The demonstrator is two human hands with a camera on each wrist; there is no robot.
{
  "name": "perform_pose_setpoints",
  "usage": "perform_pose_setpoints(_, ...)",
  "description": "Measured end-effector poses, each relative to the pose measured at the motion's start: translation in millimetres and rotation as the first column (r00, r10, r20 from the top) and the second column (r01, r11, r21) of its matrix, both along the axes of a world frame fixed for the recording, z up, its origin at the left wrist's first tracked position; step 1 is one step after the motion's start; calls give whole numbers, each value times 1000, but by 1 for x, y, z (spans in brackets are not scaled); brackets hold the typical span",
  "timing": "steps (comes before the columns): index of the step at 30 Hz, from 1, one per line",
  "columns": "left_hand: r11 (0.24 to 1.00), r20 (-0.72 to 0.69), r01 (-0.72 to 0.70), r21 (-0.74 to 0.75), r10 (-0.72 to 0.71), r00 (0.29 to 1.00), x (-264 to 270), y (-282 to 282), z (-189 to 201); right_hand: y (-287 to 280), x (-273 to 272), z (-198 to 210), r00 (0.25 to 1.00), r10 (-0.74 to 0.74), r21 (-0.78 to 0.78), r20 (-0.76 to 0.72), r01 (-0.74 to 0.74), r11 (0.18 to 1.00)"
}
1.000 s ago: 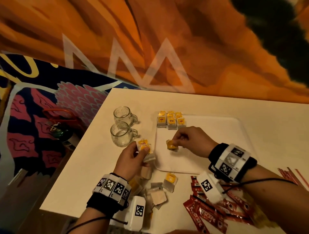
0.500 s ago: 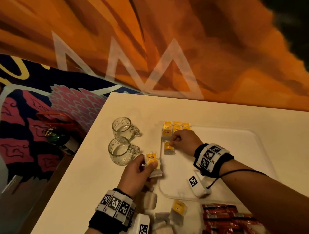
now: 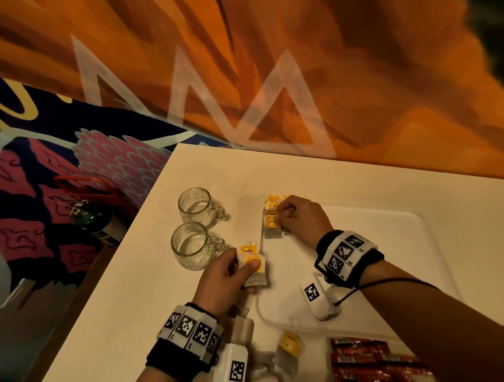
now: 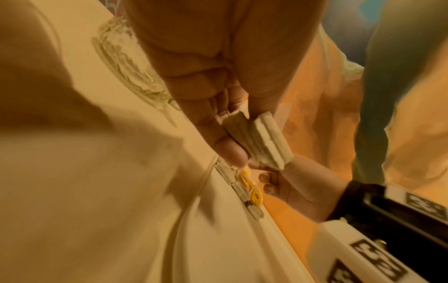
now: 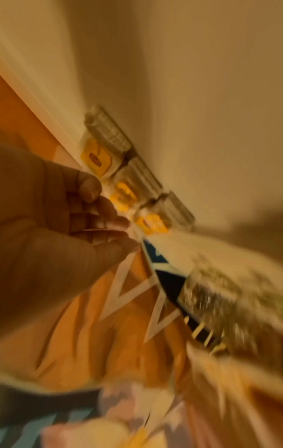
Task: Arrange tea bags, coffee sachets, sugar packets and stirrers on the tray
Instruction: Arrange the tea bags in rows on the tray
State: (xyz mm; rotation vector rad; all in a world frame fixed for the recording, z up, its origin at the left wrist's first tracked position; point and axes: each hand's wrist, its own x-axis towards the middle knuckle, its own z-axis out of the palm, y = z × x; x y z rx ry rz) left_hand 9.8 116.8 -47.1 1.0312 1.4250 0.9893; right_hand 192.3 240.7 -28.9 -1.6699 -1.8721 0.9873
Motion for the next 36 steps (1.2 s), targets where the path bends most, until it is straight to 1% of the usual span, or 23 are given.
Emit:
perform_pose_setpoints(2,1000,18,3,-12,-2,1000,3,0,3,-17,2,13,994,10,27,-106,-8,1000)
perform_pose_setpoints(4,1000,25,-2,-12,3,1000,7,0,7,-39,3,25,974,54,-25,-218,-60,998)
perform_pose_setpoints(6,1000,41,-16,3,15,999,13,0,12,-58,7,32,956,89,-80,-279,-116,990)
perform_pose_setpoints(11,999,97,-36,14,34,995,25,-1,22,-79,22,21,942,84,-160,-324,-142,977)
perform_pose_setpoints(14,1000,113,-30,8,29,993,28,-3,25,-85,27,19,943,84,-154,-322,-140,978)
perform_pose_setpoints(16,1000,133,-30,0,29,991,27,-4,27,-87,28,21,947,65,-135,-313,-113,984)
perform_pose_setpoints(18,999,147,-42,-2,42,988,27,-6,26,-89,29,23,939,43,-137,-340,-95,986)
perform_pose_setpoints(20,999,149,-48,2,47,988,27,-7,26,-91,28,26,922,40,-161,-385,-110,981)
perform_pose_setpoints(22,999,148,-52,-4,52,988,28,-6,26,-92,27,29,917,56,-163,-396,-130,978)
perform_pose_setpoints(26,997,136,-70,13,68,988,25,-5,27,-85,33,33,948,84,-105,-308,-121,987)
perform_pose_setpoints(29,990,147,-144,10,141,979,21,-3,26,-85,43,37,970,119,-59,-211,-134,989)
perform_pose_setpoints(31,984,142,-176,9,173,975,18,-1,24,-88,49,38,969,198,-85,-144,-212,974)
perform_pose_setpoints(33,982,148,-189,6,186,971,16,1,21,-91,52,34,952,297,-148,-73,-305,941)
perform_pose_setpoints(34,981,148,-195,-4,193,970,15,0,20,-90,53,31,944,329,-170,-31,-329,929)
perform_pose_setpoints(36,982,172,-184,-40,189,967,16,1,18,-82,53,24,943,330,-194,45,-316,929)
